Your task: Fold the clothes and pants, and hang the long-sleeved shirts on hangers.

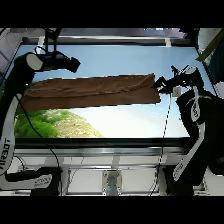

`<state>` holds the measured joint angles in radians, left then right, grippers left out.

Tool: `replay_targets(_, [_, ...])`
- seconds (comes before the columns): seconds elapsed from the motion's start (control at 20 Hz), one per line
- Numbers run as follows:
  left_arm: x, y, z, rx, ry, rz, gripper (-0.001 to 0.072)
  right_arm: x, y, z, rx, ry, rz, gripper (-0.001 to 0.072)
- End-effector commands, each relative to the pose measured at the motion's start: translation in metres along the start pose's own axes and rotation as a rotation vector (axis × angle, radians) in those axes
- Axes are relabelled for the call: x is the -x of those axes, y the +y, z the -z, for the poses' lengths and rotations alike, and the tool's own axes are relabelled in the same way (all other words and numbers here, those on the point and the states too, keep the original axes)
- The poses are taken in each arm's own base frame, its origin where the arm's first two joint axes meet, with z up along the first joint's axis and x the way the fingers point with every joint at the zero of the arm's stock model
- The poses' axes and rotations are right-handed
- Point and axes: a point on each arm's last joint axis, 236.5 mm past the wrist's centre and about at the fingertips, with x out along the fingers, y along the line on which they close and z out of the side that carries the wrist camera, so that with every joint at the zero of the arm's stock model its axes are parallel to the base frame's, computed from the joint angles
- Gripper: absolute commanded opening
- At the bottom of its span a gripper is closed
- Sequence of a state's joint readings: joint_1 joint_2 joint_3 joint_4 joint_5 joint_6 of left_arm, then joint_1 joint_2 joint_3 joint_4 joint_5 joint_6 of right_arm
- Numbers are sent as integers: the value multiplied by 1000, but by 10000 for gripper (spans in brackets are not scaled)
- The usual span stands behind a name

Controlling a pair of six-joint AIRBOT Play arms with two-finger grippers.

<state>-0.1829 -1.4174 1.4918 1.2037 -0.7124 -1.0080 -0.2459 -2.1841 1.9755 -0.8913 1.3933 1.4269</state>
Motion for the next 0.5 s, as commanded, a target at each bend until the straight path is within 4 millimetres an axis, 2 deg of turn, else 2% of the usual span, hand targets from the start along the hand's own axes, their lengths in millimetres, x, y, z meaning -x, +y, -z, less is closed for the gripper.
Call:
replay_targets(0.0, [-25,-30,-2,-81,-15,37,586,-15,17,6,31,28,-19,514])
replay_targets(0.1, [-45,-44,6,-76,-6,62,562,-19,41,6,60,25,-78,341])
replay_targets(0.15, [-57,-56,14,-57,9,92,418,-18,56,4,72,15,-115,249])
replay_targets(0.2, [-69,-70,23,-29,26,129,234,-13,77,-1,88,-2,-165,85])
replay_targets(0.25, [-83,-86,34,1,50,168,71,-4,100,-7,101,-28,-228,15])
replay_targets(0.3, [-96,-102,46,32,76,207,18,10,127,-15,114,-67,-310,16])
replay_targets(0.45, [-129,-151,83,150,165,302,19,62,196,-36,129,-218,-500,16])
